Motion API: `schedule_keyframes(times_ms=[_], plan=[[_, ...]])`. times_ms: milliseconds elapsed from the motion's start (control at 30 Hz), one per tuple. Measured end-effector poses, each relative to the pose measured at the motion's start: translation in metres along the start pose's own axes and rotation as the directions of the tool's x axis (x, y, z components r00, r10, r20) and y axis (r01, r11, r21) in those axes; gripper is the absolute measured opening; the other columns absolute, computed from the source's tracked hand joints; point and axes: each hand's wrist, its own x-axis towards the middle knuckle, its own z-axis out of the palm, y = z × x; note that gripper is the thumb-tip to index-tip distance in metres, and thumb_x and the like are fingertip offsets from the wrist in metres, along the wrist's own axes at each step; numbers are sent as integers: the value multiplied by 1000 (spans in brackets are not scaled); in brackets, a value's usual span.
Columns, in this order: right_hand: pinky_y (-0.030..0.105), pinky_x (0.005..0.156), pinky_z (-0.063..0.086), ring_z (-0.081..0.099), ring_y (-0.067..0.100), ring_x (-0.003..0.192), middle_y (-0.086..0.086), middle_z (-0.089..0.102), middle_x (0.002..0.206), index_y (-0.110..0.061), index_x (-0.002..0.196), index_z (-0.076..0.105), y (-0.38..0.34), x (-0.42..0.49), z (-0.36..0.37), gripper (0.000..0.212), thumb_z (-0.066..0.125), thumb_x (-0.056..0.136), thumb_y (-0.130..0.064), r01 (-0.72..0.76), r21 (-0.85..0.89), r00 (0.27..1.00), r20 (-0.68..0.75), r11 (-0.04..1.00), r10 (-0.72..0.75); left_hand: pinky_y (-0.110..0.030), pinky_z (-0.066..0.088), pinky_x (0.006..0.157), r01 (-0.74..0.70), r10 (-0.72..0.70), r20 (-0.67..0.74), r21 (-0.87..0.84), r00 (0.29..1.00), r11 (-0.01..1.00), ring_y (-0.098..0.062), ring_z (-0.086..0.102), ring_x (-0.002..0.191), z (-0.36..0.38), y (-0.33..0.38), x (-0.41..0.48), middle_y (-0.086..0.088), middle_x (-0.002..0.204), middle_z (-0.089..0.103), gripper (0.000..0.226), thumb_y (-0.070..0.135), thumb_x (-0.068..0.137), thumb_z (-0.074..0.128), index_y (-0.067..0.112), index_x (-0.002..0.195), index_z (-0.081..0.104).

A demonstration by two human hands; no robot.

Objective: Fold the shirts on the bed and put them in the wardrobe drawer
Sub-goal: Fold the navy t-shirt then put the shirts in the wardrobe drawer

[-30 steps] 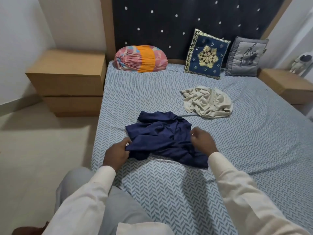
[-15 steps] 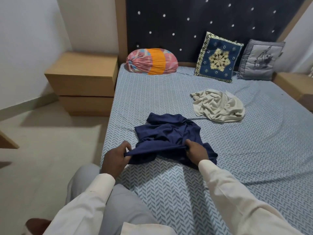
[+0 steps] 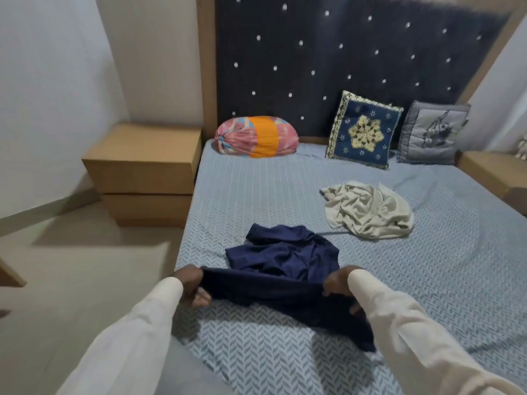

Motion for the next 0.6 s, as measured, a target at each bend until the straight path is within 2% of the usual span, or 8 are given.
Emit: schedule_keyframes(times_ms=[33,100,167,233,300,400,500,600], plan=[[32,105,39,40,31,137,16,35,154,-5,143,41,-1,-2,-14,41,44,102,-10,5,349,999,-34,937,7,-38,52,55,-31,47,42,-324,998,945,-33,64,65,2,21,-4,-25,80,66,29,8,99,40,-11,113,57],[42,87,56,58,31,111,17,55,135,-12,116,58,-4,-2,-56,22,41,103,-12,169,880,979,-202,444,28,-40,56,59,-188,235,-23,-677,972,711,-35,62,75,-3,80,-18,-22,95,63,19,6,99,41,0,98,59],[42,63,61,60,25,101,12,61,122,-14,114,59,-11,-6,-110,24,38,104,-18,431,898,901,-424,-85,92,-37,57,63,-367,431,-150,-797,890,481,-32,62,87,-17,150,-39,-15,103,63,21,7,99,40,6,101,61],[41,76,57,57,25,115,9,57,130,-20,132,53,-22,-28,-164,37,34,101,-12,671,668,738,-643,-321,204,-37,58,74,-445,577,-241,-862,780,242,-26,64,92,-35,214,-68,-11,104,65,21,13,101,43,10,111,61],[37,90,53,56,17,116,0,54,131,-29,134,51,-26,-52,-210,48,31,98,-5,820,482,563,-774,-308,289,-40,57,86,-511,643,-364,-858,674,50,-27,63,99,-55,264,-105,-12,104,64,15,21,100,51,11,107,60],[36,111,41,56,11,118,0,53,137,-26,137,51,-19,-77,-243,52,34,90,-9,957,287,285,-901,-42,327,-37,53,93,-727,718,-511,-687,473,-11,-24,60,104,-88,300,-128,-11,111,61,14,21,98,50,15,104,62],[23,115,29,47,13,129,3,51,143,-17,140,51,-3,-78,-241,56,37,87,-8,900,220,91,-939,375,332,-40,40,111,-949,735,-606,-252,306,187,-21,53,123,-116,285,-114,-3,137,55,45,26,88,39,28,128,59],[29,117,20,40,27,134,11,50,142,-17,137,54,6,-63,-213,58,36,83,-8,749,230,46,-953,621,298,-34,30,116,-881,780,-605,266,162,390,-27,43,133,-111,243,-84,-8,147,44,55,5,91,37,26,139,52]])
